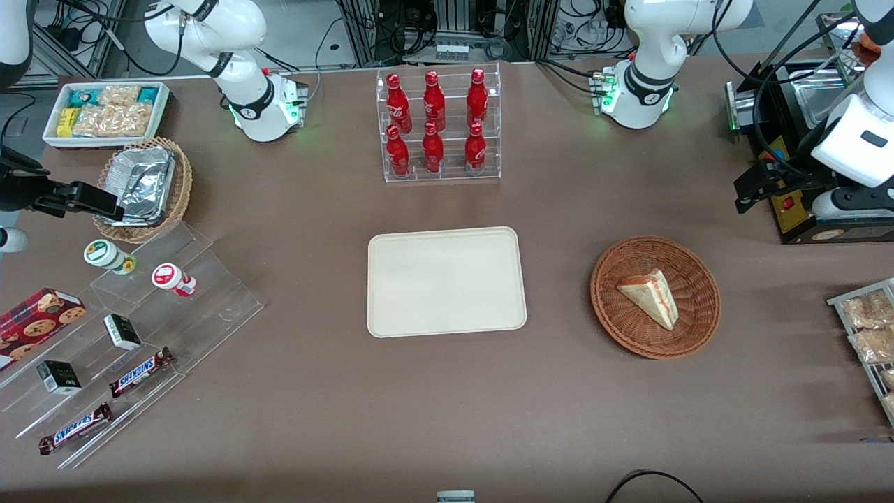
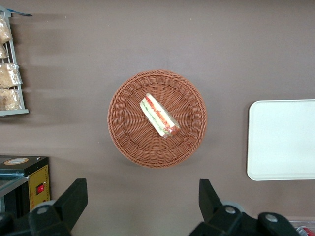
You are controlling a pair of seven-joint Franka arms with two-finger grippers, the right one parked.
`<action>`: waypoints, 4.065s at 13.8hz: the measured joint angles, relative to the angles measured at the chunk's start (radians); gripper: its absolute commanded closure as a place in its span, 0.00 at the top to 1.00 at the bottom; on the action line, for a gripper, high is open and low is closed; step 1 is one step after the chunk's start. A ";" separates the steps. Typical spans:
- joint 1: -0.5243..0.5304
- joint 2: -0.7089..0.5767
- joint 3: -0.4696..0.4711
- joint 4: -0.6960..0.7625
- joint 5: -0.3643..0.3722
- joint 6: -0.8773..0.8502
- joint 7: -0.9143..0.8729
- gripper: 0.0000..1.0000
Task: Place sandwich from basket to tray
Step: 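Move the open left gripper over the wrapped sandwich in the basket, then lower the left gripper onto the wrapped sandwich and close it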
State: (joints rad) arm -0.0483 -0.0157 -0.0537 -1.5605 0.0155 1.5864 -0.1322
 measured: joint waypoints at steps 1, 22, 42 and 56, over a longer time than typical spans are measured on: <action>0.000 0.000 0.001 0.001 0.000 0.000 0.000 1.00; -0.020 0.125 -0.008 -0.496 0.000 0.686 -0.525 1.00; -0.039 0.269 -0.008 -0.684 0.000 0.977 -0.650 0.94; -0.066 0.186 -0.017 -0.424 0.022 0.594 -0.650 0.00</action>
State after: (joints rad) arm -0.1145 0.1698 -0.0709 -1.9841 0.0378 2.1805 -0.7817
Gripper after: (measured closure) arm 0.850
